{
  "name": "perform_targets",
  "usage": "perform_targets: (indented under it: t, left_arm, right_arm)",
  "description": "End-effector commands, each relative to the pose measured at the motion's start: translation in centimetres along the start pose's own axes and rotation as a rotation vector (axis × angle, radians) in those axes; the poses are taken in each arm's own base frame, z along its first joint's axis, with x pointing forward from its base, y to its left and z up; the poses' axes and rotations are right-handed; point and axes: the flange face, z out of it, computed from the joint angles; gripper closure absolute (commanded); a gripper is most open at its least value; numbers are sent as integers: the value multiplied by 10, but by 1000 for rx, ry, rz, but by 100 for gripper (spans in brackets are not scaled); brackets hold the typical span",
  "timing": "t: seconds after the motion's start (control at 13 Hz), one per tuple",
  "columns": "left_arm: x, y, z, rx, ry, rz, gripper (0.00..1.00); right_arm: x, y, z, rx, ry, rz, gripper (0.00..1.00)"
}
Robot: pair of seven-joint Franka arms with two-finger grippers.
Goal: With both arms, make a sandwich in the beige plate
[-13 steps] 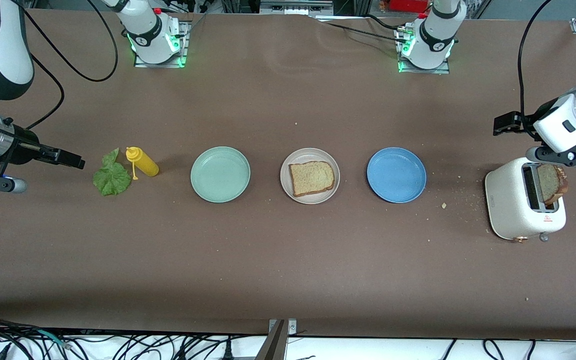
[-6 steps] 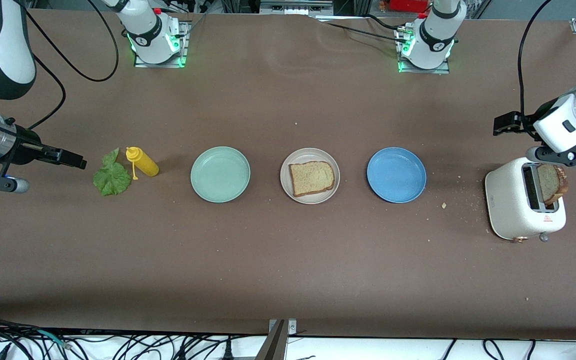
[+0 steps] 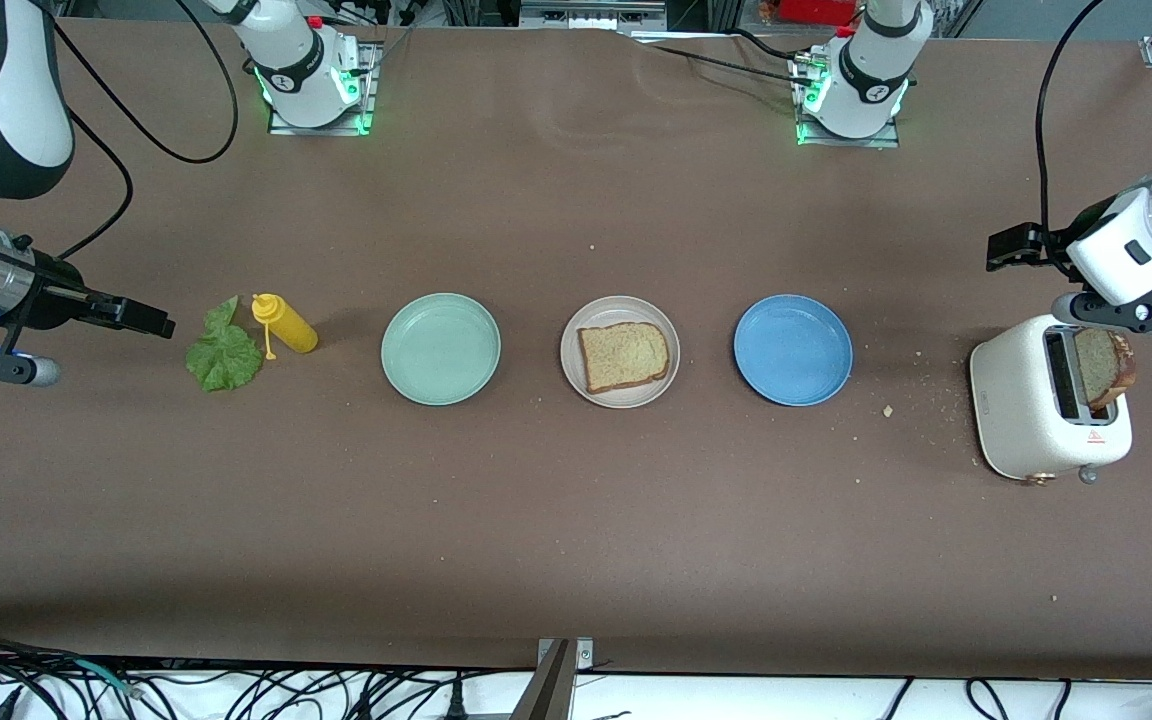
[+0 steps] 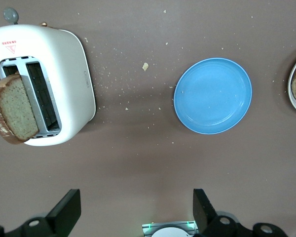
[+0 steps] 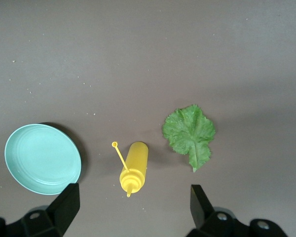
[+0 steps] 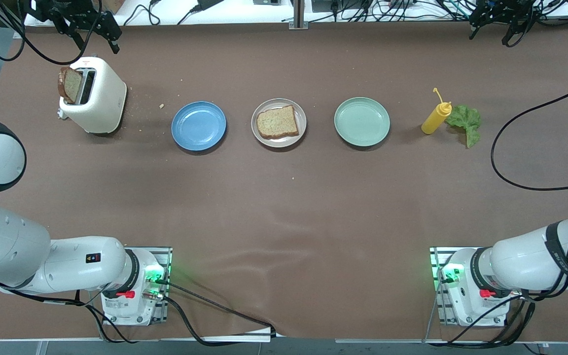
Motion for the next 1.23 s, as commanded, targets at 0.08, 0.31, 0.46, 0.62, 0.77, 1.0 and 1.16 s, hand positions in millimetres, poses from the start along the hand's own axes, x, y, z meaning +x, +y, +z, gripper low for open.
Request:
perform_targets:
  t: [0.08,0.31,0.46,0.62,0.77,1.0,1.16]
  left_arm:
    - [-6,1,-8,-23,-3,3,0]
    - [-6,1,-8,-24,-6,5,0]
    - [-6,3,-11,-20,0,9,0]
    - [-5,2,-13,-21,5,15,0]
    - [-4,1,-12,-22,3,15,0]
    - [-5,2,-13,-21,6,15,0]
    - [-4,1,-12,-22,5,15,0]
  right_arm:
    - [-5,0,-3,7,3,7,1]
    - [-5,1,-3,7,2,8,1]
    - [-5,1,-3,7,2,8,1]
    - [-5,1,-3,7,2,8,1]
    - [-6,0,-2,6,-1,7,1]
    - [-6,-1,-2,6,-1,5,1]
    - [-5,0,-3,6,0,5,1]
